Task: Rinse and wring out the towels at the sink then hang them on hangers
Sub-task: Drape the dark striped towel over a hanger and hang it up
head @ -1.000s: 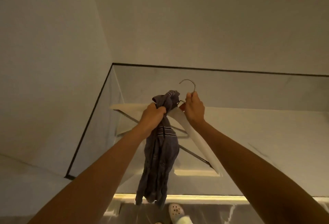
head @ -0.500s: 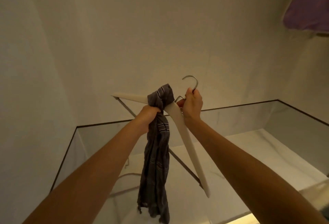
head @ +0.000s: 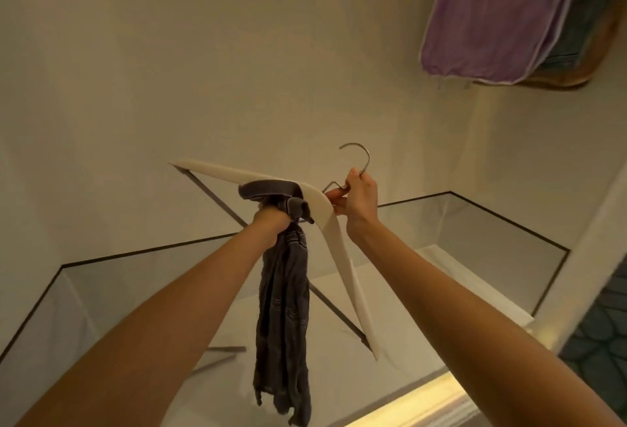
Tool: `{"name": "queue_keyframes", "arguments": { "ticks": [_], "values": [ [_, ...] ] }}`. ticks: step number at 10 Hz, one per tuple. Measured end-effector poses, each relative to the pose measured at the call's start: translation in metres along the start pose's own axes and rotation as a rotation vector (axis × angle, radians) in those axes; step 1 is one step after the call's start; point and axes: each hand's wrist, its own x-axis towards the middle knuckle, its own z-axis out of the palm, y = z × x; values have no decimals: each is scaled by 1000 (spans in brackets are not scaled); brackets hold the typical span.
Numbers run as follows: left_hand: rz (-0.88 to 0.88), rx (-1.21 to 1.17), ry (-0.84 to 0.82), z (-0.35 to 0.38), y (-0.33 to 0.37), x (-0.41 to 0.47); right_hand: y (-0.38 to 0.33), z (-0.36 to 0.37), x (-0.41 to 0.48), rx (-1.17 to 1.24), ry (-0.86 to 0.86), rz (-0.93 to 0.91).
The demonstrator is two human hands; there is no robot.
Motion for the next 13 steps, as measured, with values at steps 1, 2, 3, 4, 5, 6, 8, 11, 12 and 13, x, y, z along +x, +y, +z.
{"name": "queue_keyframes", "arguments": {
  "ticks": [1,2,3,4,5,6,8,11,12,13],
  "values": [
    [-2,-6,36,31,24,-24,-13,-36,6,-55,0,-40],
    [-26,192,5,66,33,-32,-28,-74,6,-89,-14,-50],
    [-12,357,9,90,50,-61,-41,-113,7,-29,-53,-11],
    [55,705,50,120,61,-59,-51,-131,9,-8,-45,20],
    [152,815,8,144,69,-67,-61,-139,23,-64,-16,31],
    [1,1040,-286,170,78,-72,-61,-159,45,-99,56,129],
    [7,1005,-482,208,83,-38,-35,-193,101,-295,89,216],
    [231,932,-446,259,96,19,-24,-195,187,-426,190,165],
    [344,898,-567,275,108,29,-28,-195,212,-414,199,164],
    [457,1127,-636,291,108,34,-27,-195,236,-433,206,153]
  ]
}}
